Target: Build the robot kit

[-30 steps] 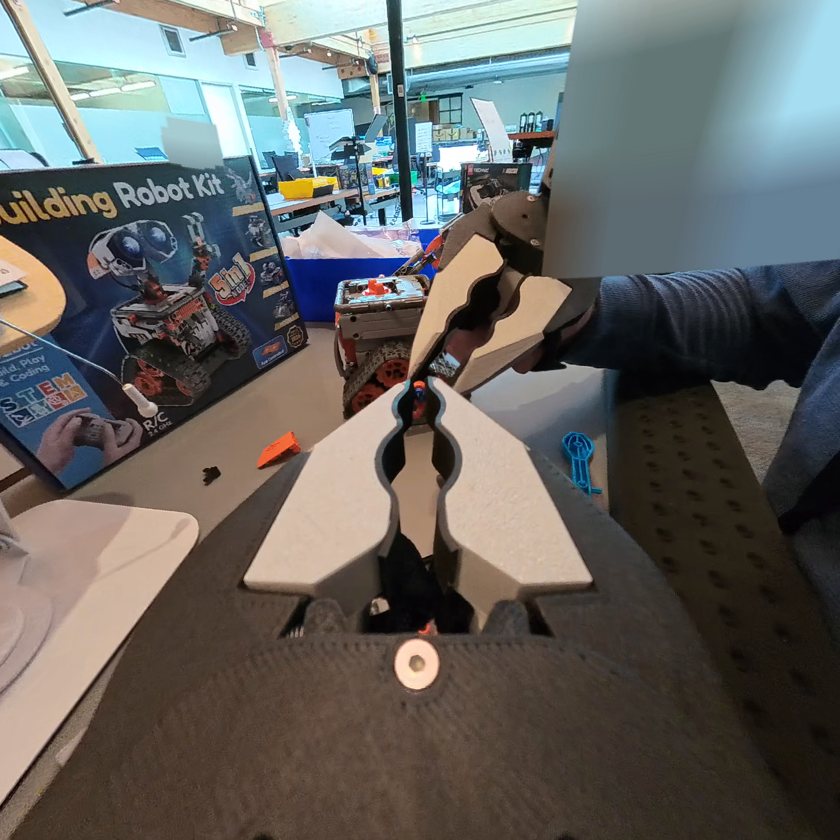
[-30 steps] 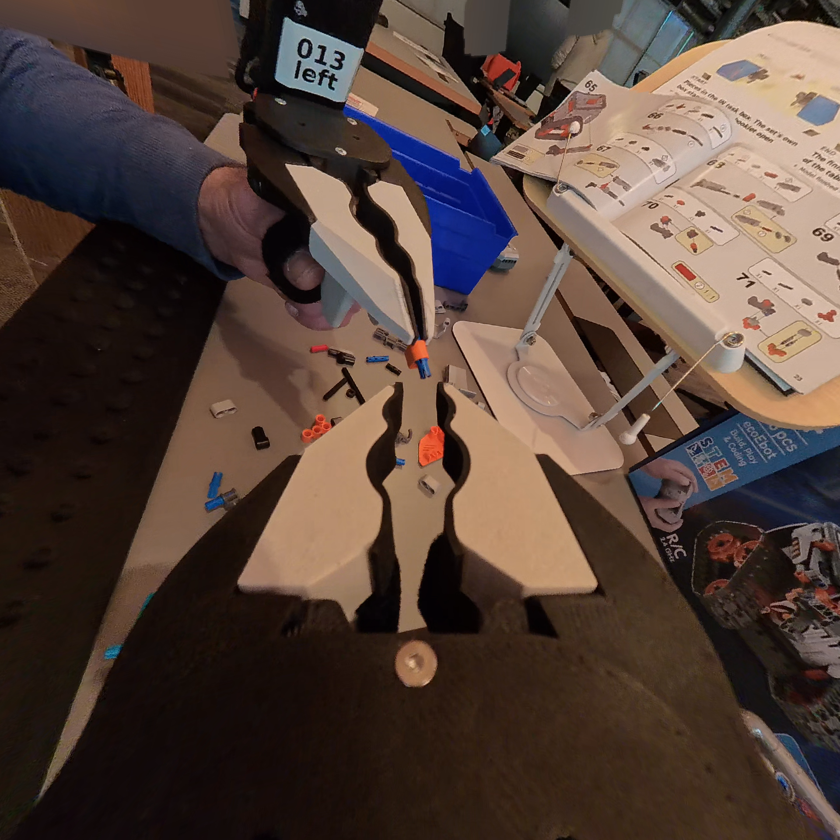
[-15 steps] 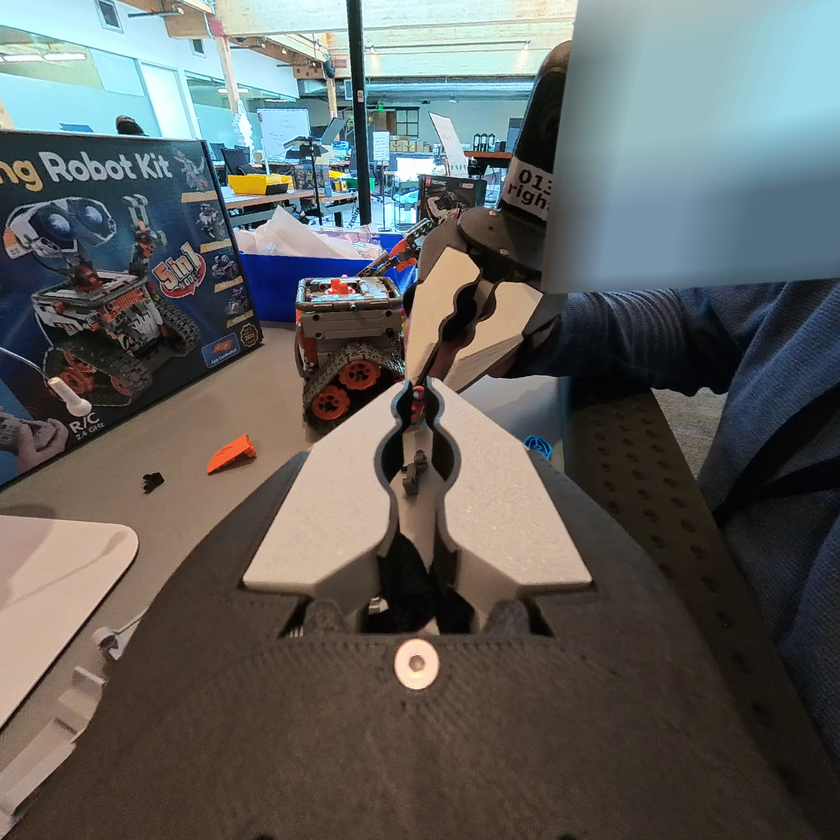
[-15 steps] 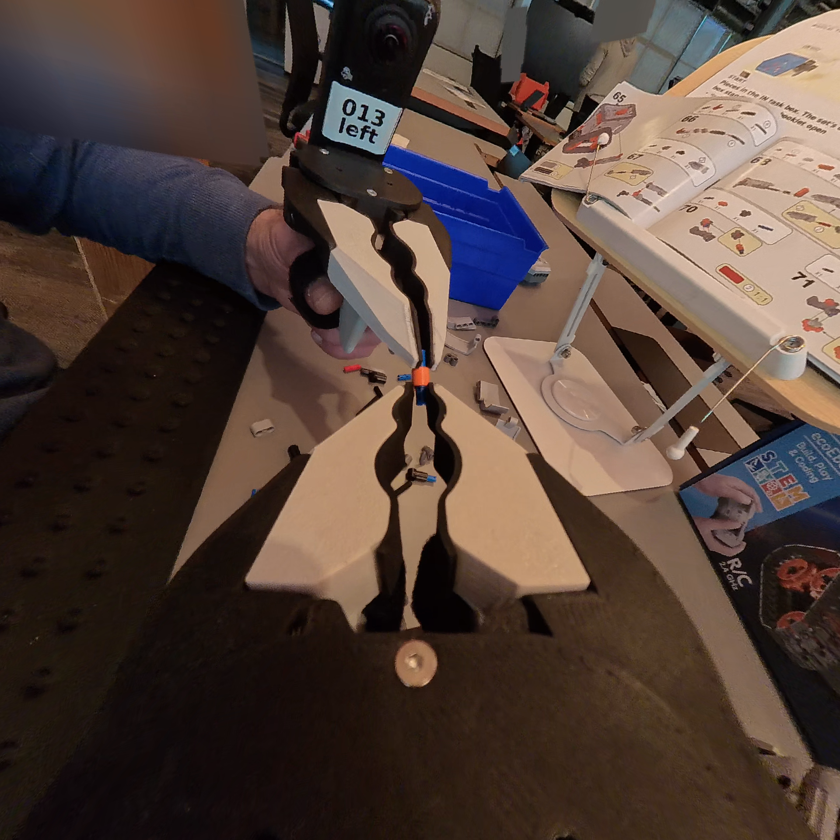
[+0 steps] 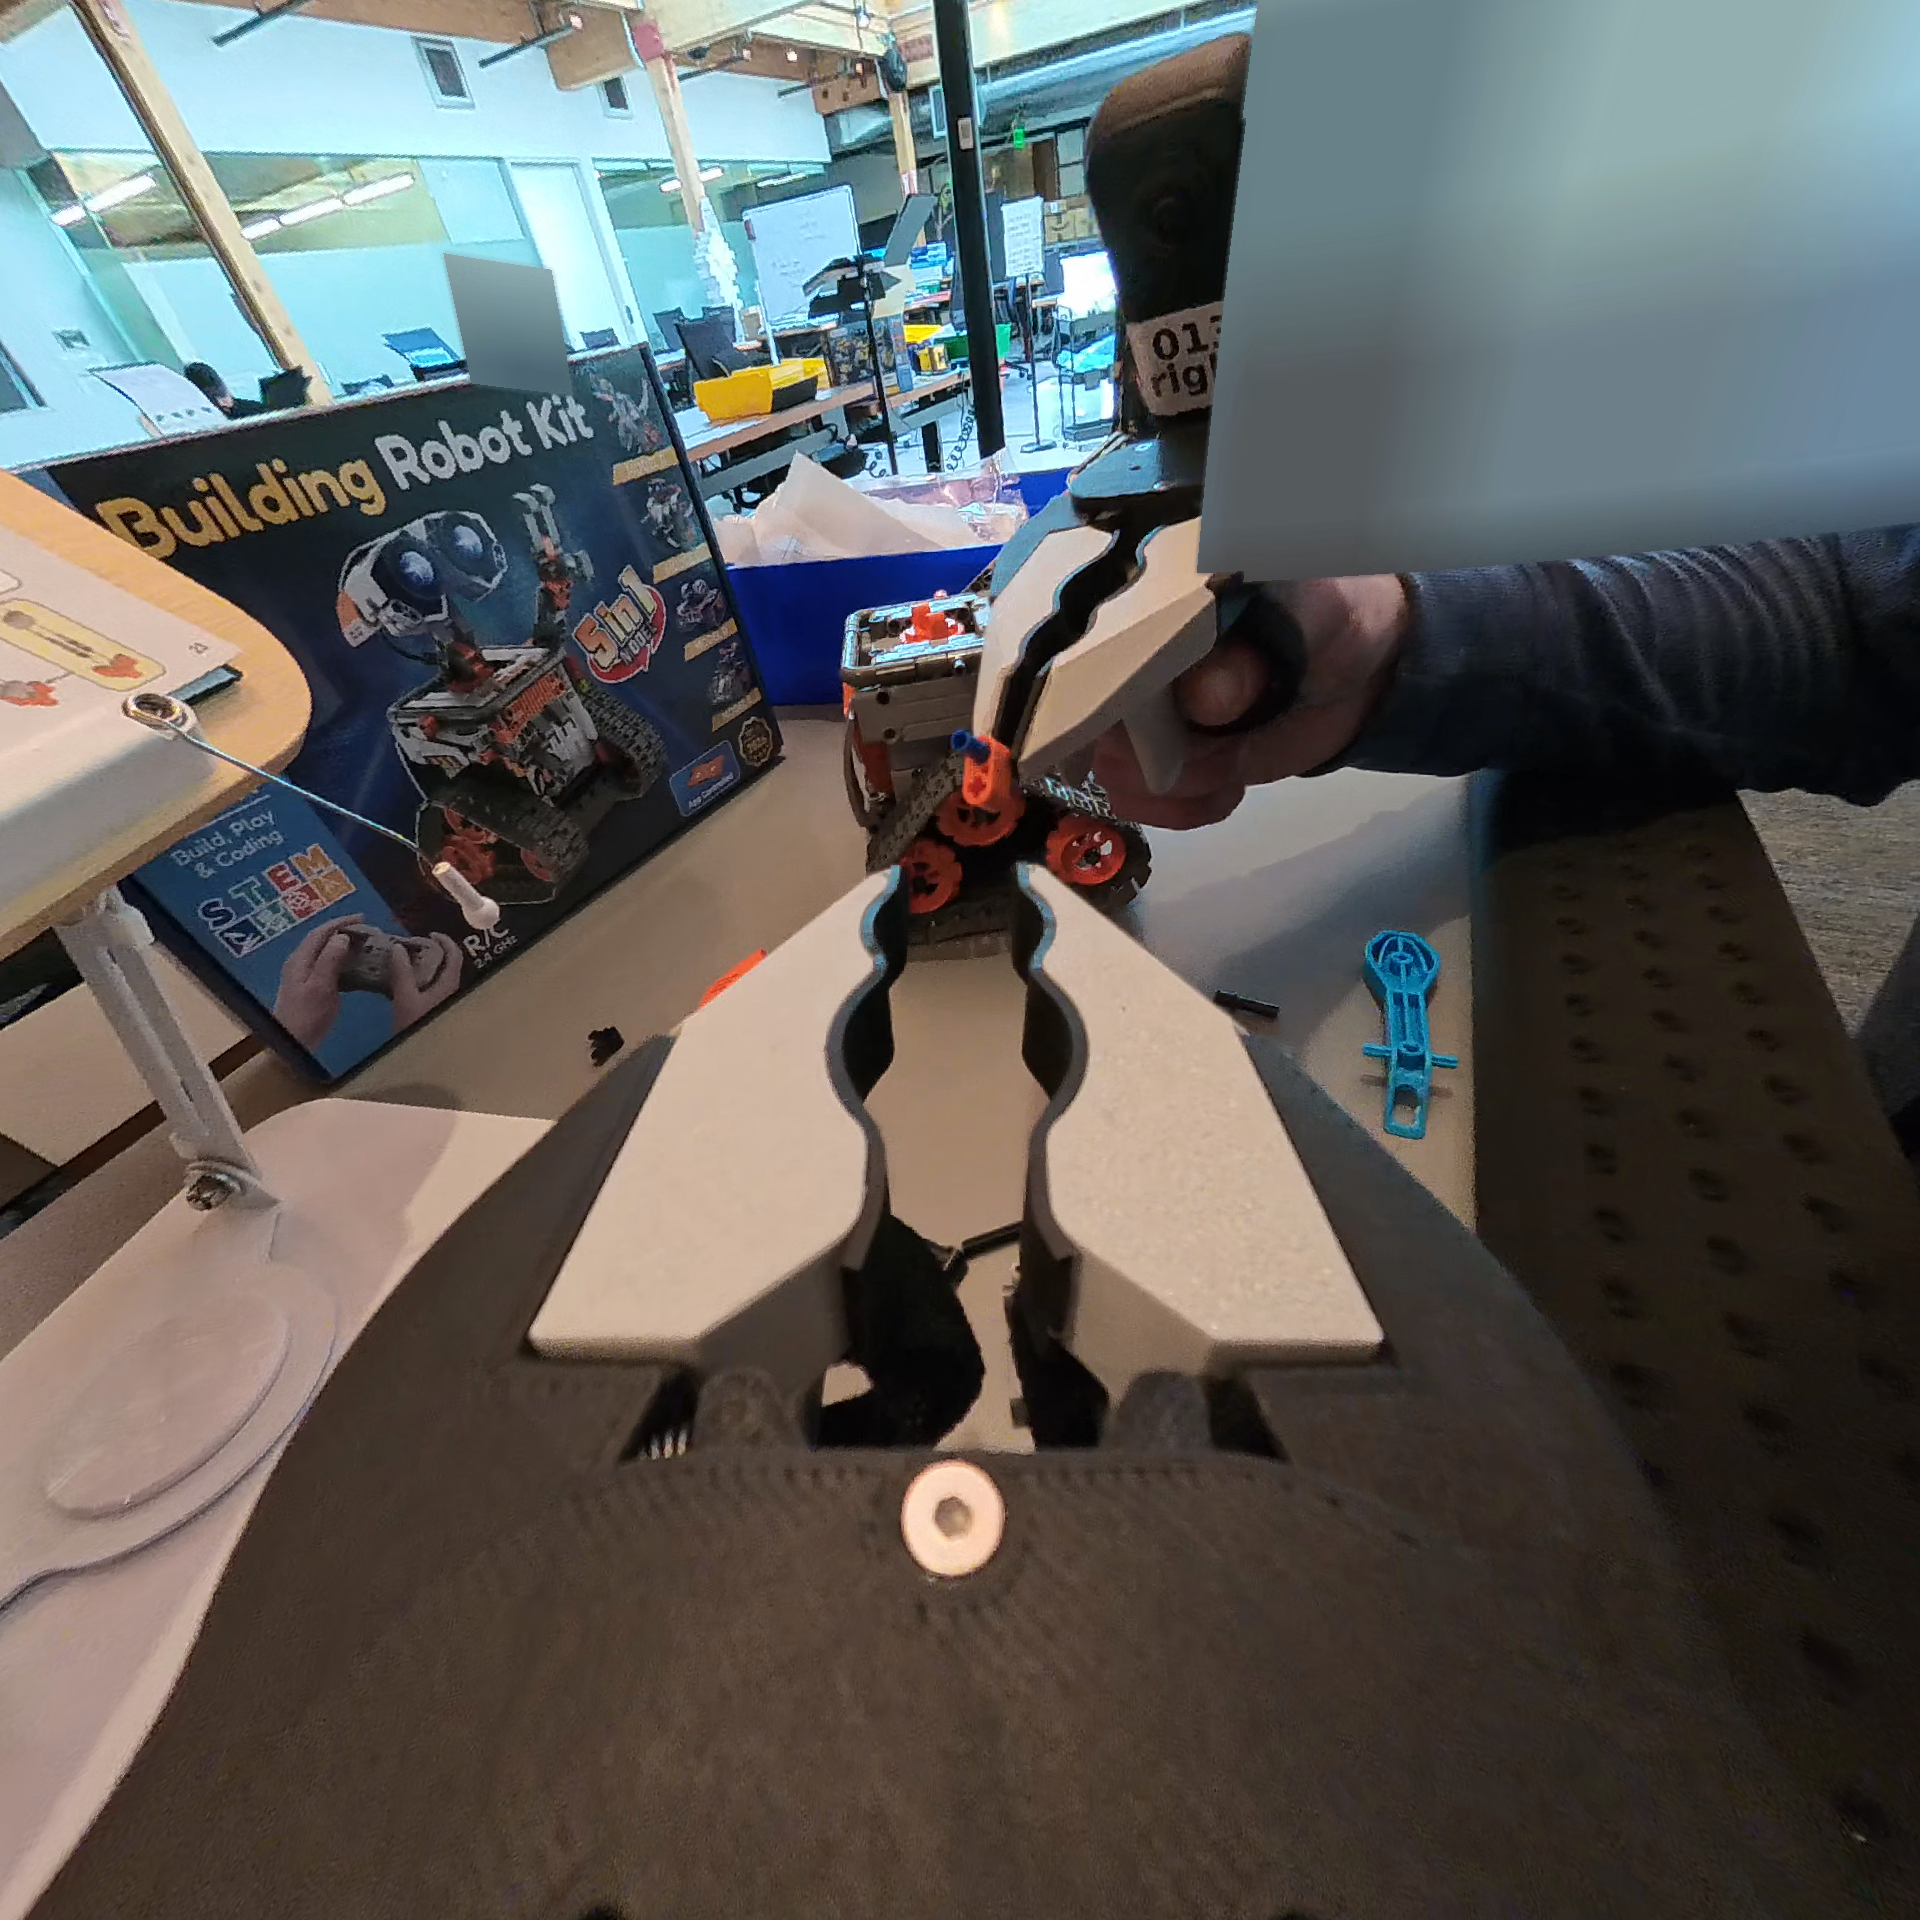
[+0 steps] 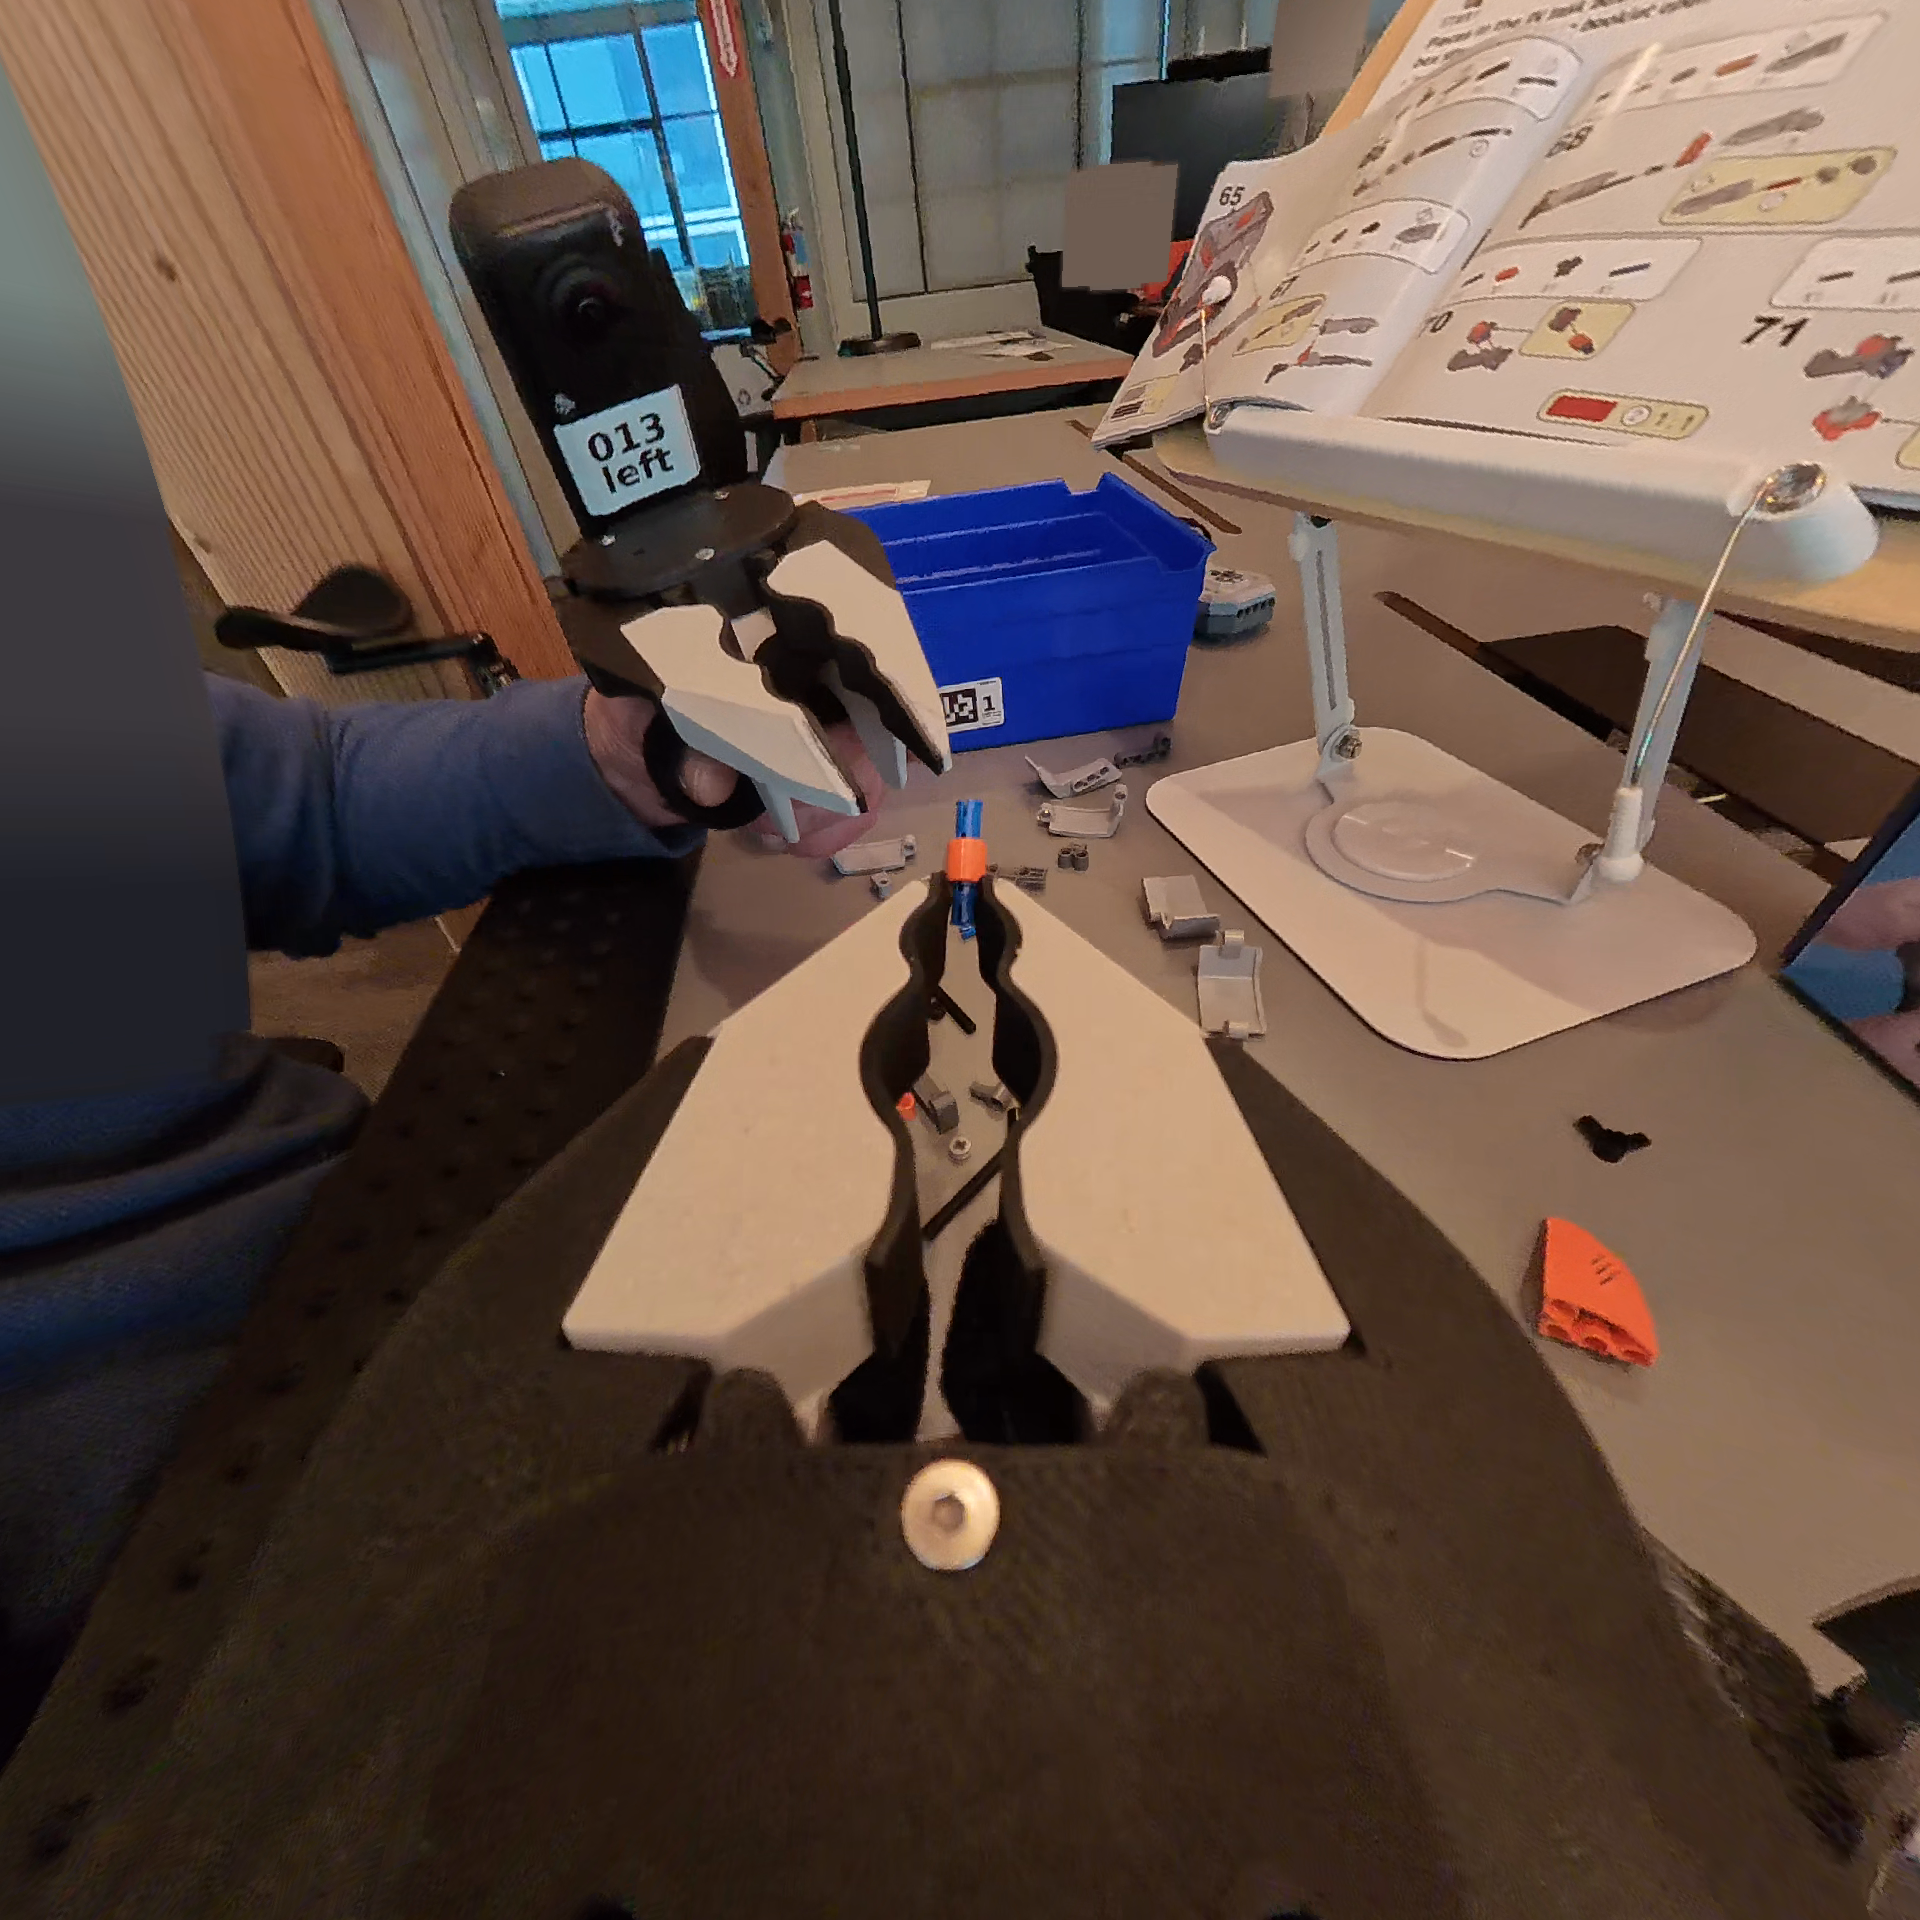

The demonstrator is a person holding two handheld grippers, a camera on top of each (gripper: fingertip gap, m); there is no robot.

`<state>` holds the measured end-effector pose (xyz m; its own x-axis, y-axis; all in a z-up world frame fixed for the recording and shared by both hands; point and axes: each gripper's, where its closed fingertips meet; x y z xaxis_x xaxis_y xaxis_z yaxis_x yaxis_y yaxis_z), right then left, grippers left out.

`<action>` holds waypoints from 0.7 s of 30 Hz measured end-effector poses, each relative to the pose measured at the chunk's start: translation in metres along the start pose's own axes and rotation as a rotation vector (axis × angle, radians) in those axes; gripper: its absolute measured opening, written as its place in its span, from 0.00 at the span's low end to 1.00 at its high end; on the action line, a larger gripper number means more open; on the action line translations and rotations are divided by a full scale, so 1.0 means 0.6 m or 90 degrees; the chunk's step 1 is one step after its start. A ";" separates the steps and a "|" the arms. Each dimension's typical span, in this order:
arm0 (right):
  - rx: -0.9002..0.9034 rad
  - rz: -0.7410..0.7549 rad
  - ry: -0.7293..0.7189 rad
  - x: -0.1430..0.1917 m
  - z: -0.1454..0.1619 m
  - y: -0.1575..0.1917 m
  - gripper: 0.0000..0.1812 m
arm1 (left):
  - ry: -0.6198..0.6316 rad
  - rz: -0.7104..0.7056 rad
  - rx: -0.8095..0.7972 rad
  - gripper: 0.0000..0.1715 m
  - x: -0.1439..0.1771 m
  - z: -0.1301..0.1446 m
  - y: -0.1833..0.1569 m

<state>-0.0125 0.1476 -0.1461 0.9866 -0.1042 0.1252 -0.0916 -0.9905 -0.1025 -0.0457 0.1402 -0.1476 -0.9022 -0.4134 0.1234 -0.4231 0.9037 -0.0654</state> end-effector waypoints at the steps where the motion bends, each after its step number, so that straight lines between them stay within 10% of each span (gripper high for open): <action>1: -0.012 -0.004 -0.008 0.001 -0.002 -0.001 0.01 | 0.003 0.000 0.000 0.10 -0.001 0.001 0.000; 21: 0.009 0.010 -0.004 0.004 -0.005 -0.002 0.01 | 0.032 -0.005 -0.012 0.10 -0.013 0.018 -0.001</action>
<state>-0.0105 0.1482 -0.1426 0.9858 -0.1197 0.1179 -0.1056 -0.9872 -0.1192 -0.0396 0.1415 -0.1593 -0.8934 -0.4144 0.1732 -0.4276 0.9028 -0.0454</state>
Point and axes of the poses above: each gripper's, where its closed fingertips meet, x back along the fingers, z out of its underside, y = z × x across the jaws, and after that the axes turned 12 degrees about x, right-handed
